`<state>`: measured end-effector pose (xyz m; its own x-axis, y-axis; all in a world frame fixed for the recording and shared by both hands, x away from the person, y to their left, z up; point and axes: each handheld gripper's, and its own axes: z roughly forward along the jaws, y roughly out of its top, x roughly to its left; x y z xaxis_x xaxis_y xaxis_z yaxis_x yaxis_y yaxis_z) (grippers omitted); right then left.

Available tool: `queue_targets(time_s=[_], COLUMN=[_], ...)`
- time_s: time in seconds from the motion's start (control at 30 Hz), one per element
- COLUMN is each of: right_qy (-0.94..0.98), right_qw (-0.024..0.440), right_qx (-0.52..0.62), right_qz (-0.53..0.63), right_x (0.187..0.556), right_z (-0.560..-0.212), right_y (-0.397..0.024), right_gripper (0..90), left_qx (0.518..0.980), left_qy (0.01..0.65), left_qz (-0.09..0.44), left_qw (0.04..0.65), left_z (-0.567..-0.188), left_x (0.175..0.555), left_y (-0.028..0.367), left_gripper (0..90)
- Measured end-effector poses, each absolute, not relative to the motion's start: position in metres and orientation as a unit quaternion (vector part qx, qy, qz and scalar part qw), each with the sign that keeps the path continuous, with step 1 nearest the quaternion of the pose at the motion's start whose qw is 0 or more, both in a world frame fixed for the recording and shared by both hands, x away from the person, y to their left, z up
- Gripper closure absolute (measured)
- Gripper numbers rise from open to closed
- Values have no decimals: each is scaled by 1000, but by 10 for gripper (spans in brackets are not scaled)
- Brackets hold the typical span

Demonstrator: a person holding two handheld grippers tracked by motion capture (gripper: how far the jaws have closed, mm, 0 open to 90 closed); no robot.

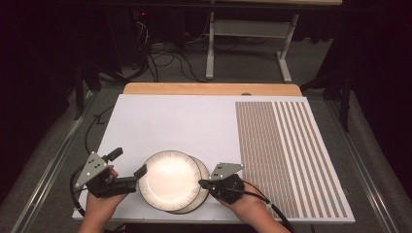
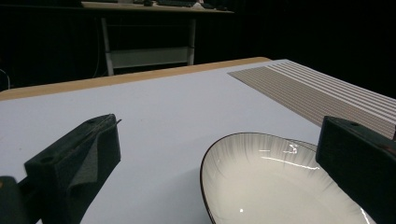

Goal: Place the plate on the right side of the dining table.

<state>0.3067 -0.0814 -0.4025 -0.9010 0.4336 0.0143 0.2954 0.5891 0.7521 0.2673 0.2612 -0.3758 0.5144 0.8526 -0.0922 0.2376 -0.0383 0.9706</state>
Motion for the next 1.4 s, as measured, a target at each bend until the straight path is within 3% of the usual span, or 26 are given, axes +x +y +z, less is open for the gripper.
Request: queue_targets(time_s=[0.9,1.2,1.4], right_qy=[897,899,898], right_qw=[81,81,77], right_qx=[186,180,182], right_qz=[392,391,393], right_x=[306,307,307], right_z=[-413,-413,-412], right_y=[-65,-60,-58], right_gripper=[900,900,900], left_qx=[676,722,755], left_qy=[421,446,449], left_qz=[252,174,110], left_qw=[550,500,464], left_z=[-375,-379,-390], left_x=[269,275,280], left_y=[264,265,256], left_gripper=[9,25,102])
